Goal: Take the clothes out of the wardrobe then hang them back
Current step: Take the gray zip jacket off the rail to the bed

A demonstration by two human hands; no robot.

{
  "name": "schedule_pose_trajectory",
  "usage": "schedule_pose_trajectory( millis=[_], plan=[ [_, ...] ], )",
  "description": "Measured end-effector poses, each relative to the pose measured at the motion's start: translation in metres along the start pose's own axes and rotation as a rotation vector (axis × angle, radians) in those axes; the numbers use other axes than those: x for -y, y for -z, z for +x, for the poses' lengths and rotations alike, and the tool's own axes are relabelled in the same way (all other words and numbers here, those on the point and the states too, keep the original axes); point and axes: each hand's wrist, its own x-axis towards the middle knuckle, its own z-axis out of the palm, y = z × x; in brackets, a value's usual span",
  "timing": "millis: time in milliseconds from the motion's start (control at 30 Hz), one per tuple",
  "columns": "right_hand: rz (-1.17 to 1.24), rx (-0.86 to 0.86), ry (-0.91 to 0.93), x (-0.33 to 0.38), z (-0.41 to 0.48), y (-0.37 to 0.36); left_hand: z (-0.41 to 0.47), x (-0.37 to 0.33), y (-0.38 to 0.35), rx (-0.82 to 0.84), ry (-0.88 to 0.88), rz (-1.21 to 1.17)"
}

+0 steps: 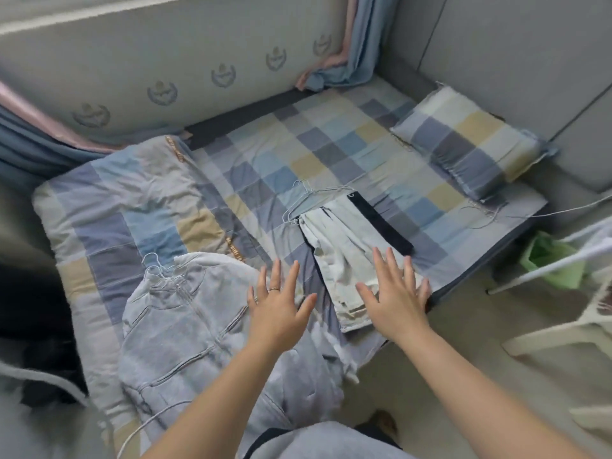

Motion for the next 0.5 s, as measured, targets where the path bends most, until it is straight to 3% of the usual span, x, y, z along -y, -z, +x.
schedule_pose_trajectory(
  millis=[300, 500],
  plan=[
    [0.039, -0.162, -0.199, -0.243, -0.051, 0.089, 0.0, -0.236, -0.096, 0.072, -0.254, 0.098],
    [0.11, -0.299, -0.439, -0.38, -0.109, 0.138, -0.006, -0.392, -0.153, 0.131, -0.535, 0.172]
  ],
)
